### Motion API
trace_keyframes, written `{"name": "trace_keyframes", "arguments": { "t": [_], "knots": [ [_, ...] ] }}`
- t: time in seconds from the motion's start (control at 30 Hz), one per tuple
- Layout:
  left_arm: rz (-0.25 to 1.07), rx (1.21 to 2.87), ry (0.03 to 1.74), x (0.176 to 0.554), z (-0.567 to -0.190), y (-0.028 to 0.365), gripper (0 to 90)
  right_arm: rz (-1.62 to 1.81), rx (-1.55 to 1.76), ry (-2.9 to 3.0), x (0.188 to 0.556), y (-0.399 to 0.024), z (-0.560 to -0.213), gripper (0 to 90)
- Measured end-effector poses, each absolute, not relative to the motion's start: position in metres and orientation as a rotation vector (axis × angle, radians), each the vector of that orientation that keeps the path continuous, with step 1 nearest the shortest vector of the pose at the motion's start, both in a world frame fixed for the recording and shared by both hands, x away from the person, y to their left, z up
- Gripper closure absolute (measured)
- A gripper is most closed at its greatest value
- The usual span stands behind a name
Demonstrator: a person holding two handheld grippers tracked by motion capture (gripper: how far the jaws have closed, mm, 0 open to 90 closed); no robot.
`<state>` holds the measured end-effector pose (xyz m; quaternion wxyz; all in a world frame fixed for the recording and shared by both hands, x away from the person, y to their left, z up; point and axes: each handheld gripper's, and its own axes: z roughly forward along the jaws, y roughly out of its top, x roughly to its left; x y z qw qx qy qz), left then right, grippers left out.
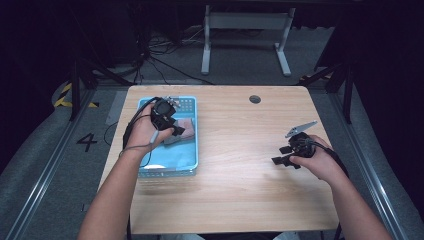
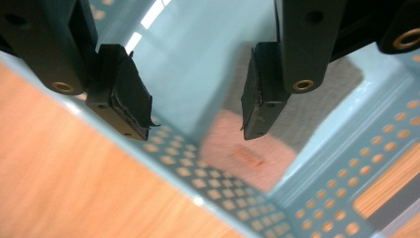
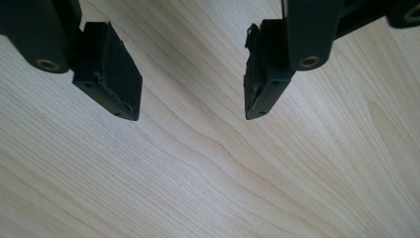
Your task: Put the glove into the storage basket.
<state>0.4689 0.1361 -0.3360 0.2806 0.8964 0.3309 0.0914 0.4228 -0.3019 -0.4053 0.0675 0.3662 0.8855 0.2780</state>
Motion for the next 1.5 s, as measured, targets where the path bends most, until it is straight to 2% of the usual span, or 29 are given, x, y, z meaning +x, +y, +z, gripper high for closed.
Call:
{"name": "trace_keyframes", "arguments": {
  "t": [0.43, 0.67, 0.9, 1.07, 1.3, 1.5],
  "knots": [
    [0.210, 2.389, 0.749, 0.396, -0.325, 0.107, 43.5, 0.895, 0.974, 2.682, 0.402, -0.300, -0.417, 40.3],
    [0.165, 2.368, 0.730, 0.371, -0.332, 0.096, 41.9, 0.925, 0.976, 2.706, 0.396, -0.297, -0.429, 40.1],
    [0.102, 2.313, 0.757, 0.357, -0.357, 0.081, 41.9, 0.900, 0.949, 2.729, 0.393, -0.295, -0.436, 39.6],
    [0.126, 2.279, 0.716, 0.351, -0.372, 0.081, 40.6, 0.905, 0.952, 2.718, 0.392, -0.295, -0.437, 39.6],
    [0.068, 2.278, 0.658, 0.337, -0.412, 0.072, 37.7, 0.910, 0.934, 2.716, 0.388, -0.292, -0.437, 39.3],
    [0.101, 2.239, 0.649, 0.327, -0.435, 0.068, 35.7, 0.918, 0.916, 2.710, 0.388, -0.292, -0.439, 39.3]
  ]
}}
